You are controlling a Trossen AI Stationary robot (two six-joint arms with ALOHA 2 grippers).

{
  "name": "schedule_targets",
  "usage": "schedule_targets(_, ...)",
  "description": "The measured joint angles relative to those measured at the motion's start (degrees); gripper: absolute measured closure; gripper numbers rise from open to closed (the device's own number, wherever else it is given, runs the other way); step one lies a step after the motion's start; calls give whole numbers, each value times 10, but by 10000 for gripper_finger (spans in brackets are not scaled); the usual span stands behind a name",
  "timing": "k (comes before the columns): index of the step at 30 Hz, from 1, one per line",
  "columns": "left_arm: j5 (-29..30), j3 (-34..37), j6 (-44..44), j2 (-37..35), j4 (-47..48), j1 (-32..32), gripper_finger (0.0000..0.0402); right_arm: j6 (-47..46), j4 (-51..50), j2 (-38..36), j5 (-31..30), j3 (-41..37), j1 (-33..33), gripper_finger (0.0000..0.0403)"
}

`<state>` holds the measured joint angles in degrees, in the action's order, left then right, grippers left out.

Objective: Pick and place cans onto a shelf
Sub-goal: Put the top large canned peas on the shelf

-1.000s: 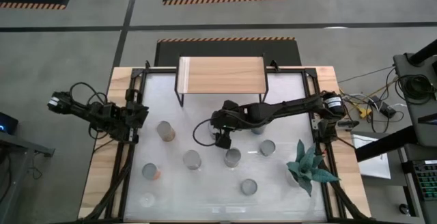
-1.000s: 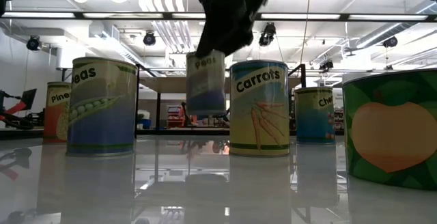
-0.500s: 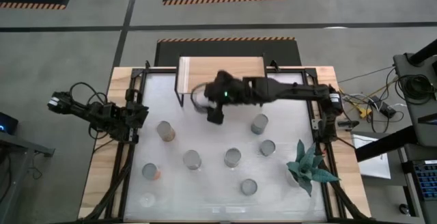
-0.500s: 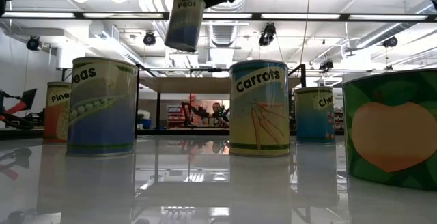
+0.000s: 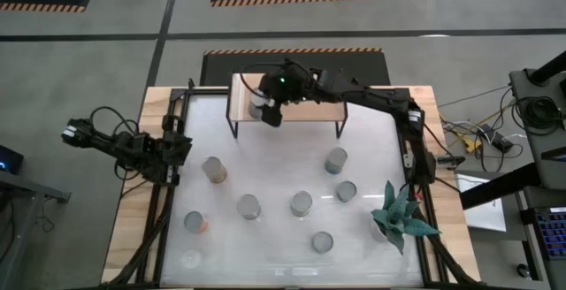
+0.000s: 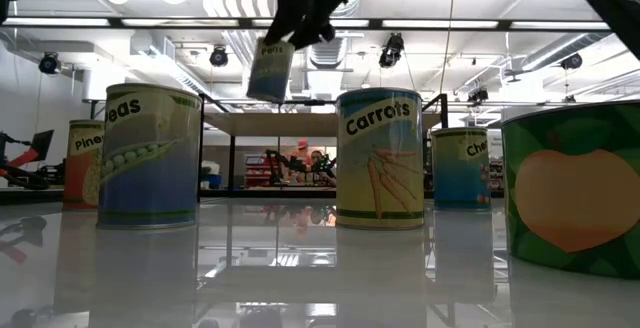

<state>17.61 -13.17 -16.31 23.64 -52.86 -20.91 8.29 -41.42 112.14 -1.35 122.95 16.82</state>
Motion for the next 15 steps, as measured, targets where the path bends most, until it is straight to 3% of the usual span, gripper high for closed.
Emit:
schedule_targets(7,0,0,-14,0,0,0,362,7,-1,43,18,32,20,79)
schedule_targets(15,0,0,-15,0,0,0,362,8,-1,44,18,33,22,67)
